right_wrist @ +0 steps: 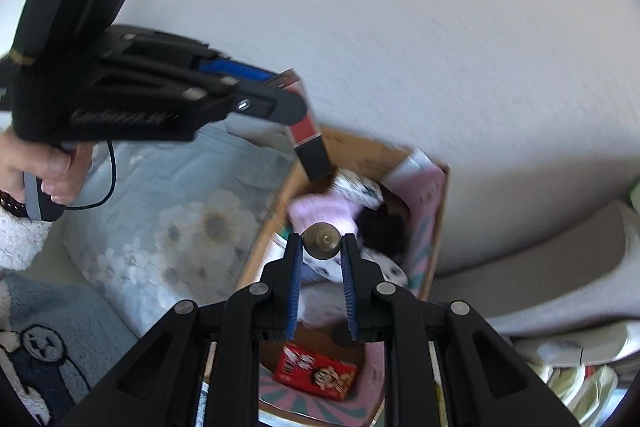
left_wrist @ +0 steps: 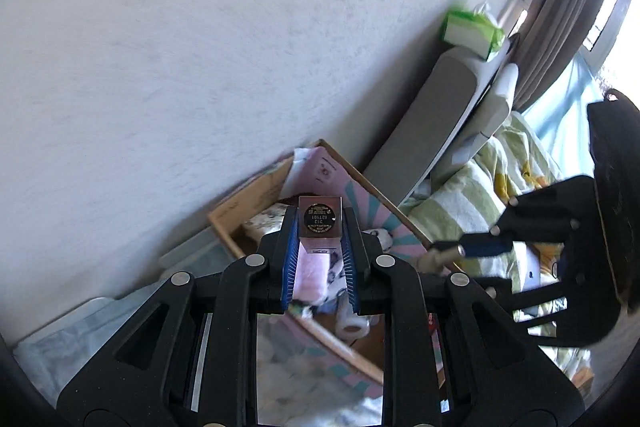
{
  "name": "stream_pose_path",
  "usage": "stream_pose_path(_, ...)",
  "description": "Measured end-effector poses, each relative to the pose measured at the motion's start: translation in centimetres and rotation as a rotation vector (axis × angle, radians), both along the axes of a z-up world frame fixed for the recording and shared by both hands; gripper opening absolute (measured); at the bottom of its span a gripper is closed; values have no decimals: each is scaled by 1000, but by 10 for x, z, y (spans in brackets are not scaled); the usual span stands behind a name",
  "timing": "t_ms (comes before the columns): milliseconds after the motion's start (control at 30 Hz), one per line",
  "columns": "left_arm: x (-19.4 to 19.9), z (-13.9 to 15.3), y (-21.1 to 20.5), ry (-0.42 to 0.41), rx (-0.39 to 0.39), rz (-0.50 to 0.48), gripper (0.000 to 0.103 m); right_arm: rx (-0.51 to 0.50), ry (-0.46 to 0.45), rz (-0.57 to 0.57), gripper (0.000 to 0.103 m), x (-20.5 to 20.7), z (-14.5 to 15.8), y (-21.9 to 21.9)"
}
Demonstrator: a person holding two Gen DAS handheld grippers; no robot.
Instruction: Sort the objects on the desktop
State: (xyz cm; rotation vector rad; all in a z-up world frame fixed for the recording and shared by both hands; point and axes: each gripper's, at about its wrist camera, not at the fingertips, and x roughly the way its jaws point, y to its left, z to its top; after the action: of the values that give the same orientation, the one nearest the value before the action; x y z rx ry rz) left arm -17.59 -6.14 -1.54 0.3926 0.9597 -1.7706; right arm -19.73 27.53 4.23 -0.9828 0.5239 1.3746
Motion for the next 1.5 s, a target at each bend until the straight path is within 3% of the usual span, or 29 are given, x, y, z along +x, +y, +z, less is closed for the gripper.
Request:
stream_pose_path(333,-41,-30,-34,-31,84,-46,18,-38,55,-12,18,33,-31,-5)
stream_pose_path(500,-46,-36,-43,-32,142,-12,21,-78,74,27,18,36,-44,-5)
stream_pose_path(533,-46,-35,-43,-33,143,-2,39,-84,73,39,21,35,-46,-6)
stream_pose_path(567,-46,-32,-44,-31,141,1,91,-86,73,52,26,33,-47,-7)
stream_pose_path(600,-46,-31,-43,-27,136,-2,100,-87,74,55,44,32,-48,-8)
stream_pose_path(633,-46,-28,-42,-14,116,-3,103,-88,74,55,73,31,-48,-9)
stream_pose_path(700,-48,-23,-40,-17,102,-1,103,-79,56,41,97,29,-48,-11)
stream_pose_path(833,-50,-15,-37,-37,69,15,103,-91,75,51,102,25,-48,-13)
stream_pose_path(1133,-36,-3,-20,2,29,28,103,-97,81,31,102,18,-53,-17)
stream_pose_path(1500,10,20,28,6,-30,102,103,-32,149,-132,102,26,-21,-24)
